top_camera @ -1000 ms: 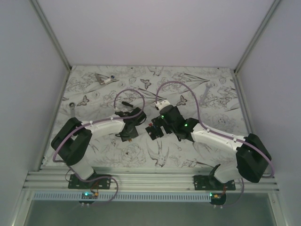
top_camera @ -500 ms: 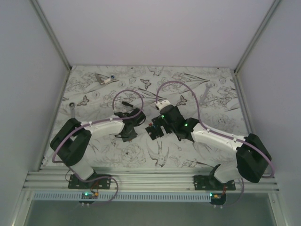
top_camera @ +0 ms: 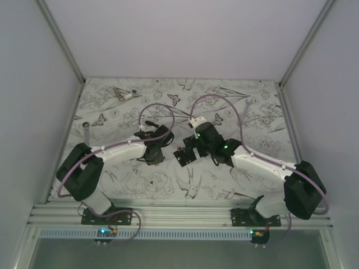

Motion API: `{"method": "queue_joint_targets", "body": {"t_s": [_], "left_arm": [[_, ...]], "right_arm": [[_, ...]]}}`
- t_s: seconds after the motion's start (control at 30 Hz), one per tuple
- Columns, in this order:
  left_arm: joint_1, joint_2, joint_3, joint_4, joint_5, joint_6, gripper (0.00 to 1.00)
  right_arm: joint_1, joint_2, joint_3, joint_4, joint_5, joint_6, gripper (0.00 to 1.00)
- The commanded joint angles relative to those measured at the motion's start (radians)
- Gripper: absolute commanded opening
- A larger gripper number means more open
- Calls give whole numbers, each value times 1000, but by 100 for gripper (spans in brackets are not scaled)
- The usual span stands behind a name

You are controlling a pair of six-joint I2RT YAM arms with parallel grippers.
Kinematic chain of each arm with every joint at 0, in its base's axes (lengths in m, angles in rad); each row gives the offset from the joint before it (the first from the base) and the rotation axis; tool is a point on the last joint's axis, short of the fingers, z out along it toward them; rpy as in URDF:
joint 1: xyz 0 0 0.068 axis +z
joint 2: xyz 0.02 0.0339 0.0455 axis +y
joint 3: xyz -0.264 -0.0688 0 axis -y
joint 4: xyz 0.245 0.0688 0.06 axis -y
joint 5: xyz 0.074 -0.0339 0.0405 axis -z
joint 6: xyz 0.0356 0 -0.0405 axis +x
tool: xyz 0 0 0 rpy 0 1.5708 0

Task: Snap on the fuse box
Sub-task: Pick up the fuse from the center of the board.

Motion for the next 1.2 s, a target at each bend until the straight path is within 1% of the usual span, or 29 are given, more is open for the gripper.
{"method": "queue_joint_targets", "body": {"t_s": [0.0, 0.17, 0.27, 0.4, 0.53, 0.63, 0.8, 0.97, 1.07, 1.17], "left_arm": [[-8, -53, 18, 11, 33, 178, 13], [-7, -131, -23, 128, 98, 373, 13], [-7, -202, -73, 233, 168, 498, 13], [-8, -290, -131, 351, 270, 639, 14], [-7, -331, -175, 443, 341, 738, 14], [-9, -332, -178, 475, 395, 793, 14], [-19, -332, -171, 511, 449, 876, 12], [-41, -332, -160, 547, 467, 933, 12], [-47, -332, -150, 555, 469, 955, 11], [-50, -330, -142, 566, 479, 964, 10]], "right_arm": [[-83, -48, 4, 43, -167, 32, 100], [-209, -31, 20, 63, -444, 85, 99], [-257, 4, 38, 76, -592, 111, 98], [-295, 73, 76, 91, -750, 142, 94], [-302, 133, 123, 107, -884, 173, 87], [-302, 164, 146, 126, -964, 201, 83], [-302, 231, 169, 137, -1033, 230, 77], [-302, 280, 173, 164, -1109, 260, 67], [-302, 286, 163, 207, -1151, 296, 63], [-303, 293, 162, 211, -1171, 300, 57]]}}
